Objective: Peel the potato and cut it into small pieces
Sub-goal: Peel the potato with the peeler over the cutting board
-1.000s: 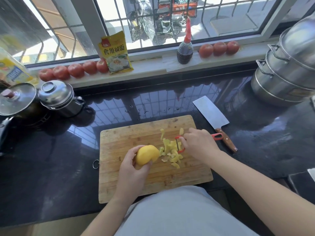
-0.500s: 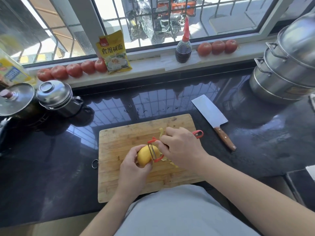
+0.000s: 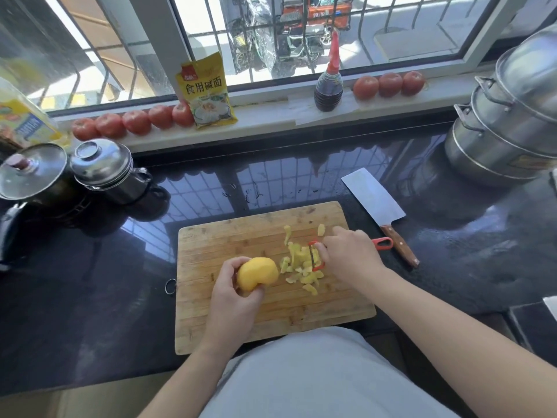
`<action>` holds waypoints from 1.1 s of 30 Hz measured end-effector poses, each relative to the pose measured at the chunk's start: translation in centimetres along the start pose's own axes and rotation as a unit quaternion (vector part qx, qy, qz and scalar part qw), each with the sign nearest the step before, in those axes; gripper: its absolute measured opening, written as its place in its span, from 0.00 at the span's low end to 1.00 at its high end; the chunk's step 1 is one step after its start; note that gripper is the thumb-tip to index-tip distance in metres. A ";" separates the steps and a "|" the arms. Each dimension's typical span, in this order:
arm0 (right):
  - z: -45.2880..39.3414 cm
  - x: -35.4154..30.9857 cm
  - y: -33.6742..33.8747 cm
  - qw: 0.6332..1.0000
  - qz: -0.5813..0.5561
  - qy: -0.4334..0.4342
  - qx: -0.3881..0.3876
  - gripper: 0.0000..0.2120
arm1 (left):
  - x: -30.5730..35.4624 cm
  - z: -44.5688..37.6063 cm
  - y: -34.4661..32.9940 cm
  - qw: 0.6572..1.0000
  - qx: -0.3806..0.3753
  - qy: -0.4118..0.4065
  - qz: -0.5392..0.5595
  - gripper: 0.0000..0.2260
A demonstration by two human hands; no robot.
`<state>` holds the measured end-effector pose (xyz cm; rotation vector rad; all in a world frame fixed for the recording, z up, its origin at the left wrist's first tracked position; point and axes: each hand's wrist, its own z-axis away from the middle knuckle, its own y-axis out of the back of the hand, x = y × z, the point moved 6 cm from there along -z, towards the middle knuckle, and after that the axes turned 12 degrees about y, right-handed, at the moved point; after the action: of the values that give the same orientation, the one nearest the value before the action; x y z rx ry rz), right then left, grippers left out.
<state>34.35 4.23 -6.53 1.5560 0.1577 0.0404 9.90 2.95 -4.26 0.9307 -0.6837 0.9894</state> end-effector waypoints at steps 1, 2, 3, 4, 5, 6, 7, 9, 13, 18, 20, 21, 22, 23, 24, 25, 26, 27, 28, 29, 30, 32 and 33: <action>0.1 -0.1 0.0 1.000 -0.009 0.001 -0.010 0.23 | -0.1 0.0 -0.1 1.000 0.001 -0.002 -0.008 0.21; 0.1 -0.3 0.5 0.999 -0.032 0.007 0.014 0.22 | -0.1 0.1 -0.1 1.000 0.001 -0.007 -0.015 0.21; 0.2 -0.9 1.5 0.996 -0.064 0.020 0.060 0.22 | 0.0 0.1 -0.1 1.000 0.001 -0.012 -0.019 0.21; 0.4 -1.9 2.7 0.988 -0.096 0.041 0.110 0.22 | 0.0 0.0 -0.2 1.000 0.002 -0.014 -0.021 0.21; 0.5 -3.0 3.7 0.980 -0.121 0.066 0.145 0.21 | -0.1 0.0 -0.2 1.000 0.002 -0.013 -0.021 0.21; 0.6 -4.1 4.7 0.974 -0.130 0.091 0.164 0.21 | -0.2 0.0 -0.3 1.000 0.001 -0.011 -0.019 0.21; 0.7 -5.2 5.5 0.970 -0.127 0.112 0.174 0.21 | -0.2 0.0 -0.4 1.000 0.000 -0.009 -0.014 0.21; 0.8 -6.9 6.6 0.970 -0.105 0.133 0.176 0.21 | -0.1 0.0 -0.5 1.000 -0.003 -0.006 -0.002 0.20; 0.7 -6.9 6.4 0.965 -0.110 0.127 0.200 0.20 | -0.1 -0.1 -0.5 0.998 -0.010 0.025 0.051 0.19; 0.6 -1.8 1.2 0.996 -0.018 0.058 0.062 0.22 | -1.1 0.3 -0.5 0.989 -0.037 0.072 0.127 0.18; 1.0 -0.1 0.6 0.999 -0.010 0.011 0.045 0.21 | -1.2 0.3 -0.3 0.988 -0.038 0.074 0.131 0.19; 1.0 0.1 0.6 0.999 -0.010 0.001 0.044 0.21 | -1.3 0.2 -0.2 0.988 -0.035 0.075 0.130 0.19; 0.9 0.1 0.7 0.999 -0.010 -0.002 0.040 0.21 | -1.3 0.1 -0.1 0.988 -0.032 0.077 0.129 0.19; 0.8 -0.1 0.7 0.999 -0.007 -0.002 0.033 0.21 | -1.2 0.1 -0.1 0.988 -0.029 0.077 0.127 0.19; 0.7 -0.3 0.6 1.000 -0.004 -0.001 0.026 0.22 | -1.1 0.1 -0.1 0.989 -0.025 0.075 0.124 0.19; 0.6 -0.5 0.9 1.000 -0.002 0.001 0.026 0.22 | -0.9 0.1 -0.2 0.990 -0.021 0.072 0.120 0.18; 0.4 -0.8 1.2 0.999 -0.004 0.005 0.035 0.22 | -0.8 0.1 -0.2 0.991 -0.018 0.068 0.114 0.18; 0.4 -1.2 1.8 0.998 -0.013 0.012 0.057 0.21 | -0.6 0.1 -0.2 0.992 -0.015 0.064 0.105 0.18; 0.3 -1.8 2.6 0.995 -0.028 0.024 0.089 0.20 | -0.4 0.1 -0.2 0.994 -0.011 0.059 0.092 0.18; 0.3 -2.7 3.6 0.990 -0.046 0.043 0.127 0.20 | -0.2 0.1 -0.3 0.996 -0.008 0.053 0.073 0.18; 0.4 -3.6 4.6 0.983 -0.061 0.069 0.159 0.19 | -0.1 0.0 -0.4 0.998 -0.005 0.048 0.048 0.18; 0.3 -5.6 6.0 0.972 -0.069 0.129 0.186 0.19 | 0.1 -0.1 -0.5 0.999 0.002 0.043 -0.001 0.20; 0.2 -6.5 6.4 0.968 -0.064 0.154 0.186 0.19 | 0.2 -0.2 -0.6 0.999 0.004 0.043 -0.020 0.21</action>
<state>28.41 3.35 0.32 1.9046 0.5359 0.1593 10.53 3.09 -4.42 0.9000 -0.5875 0.9912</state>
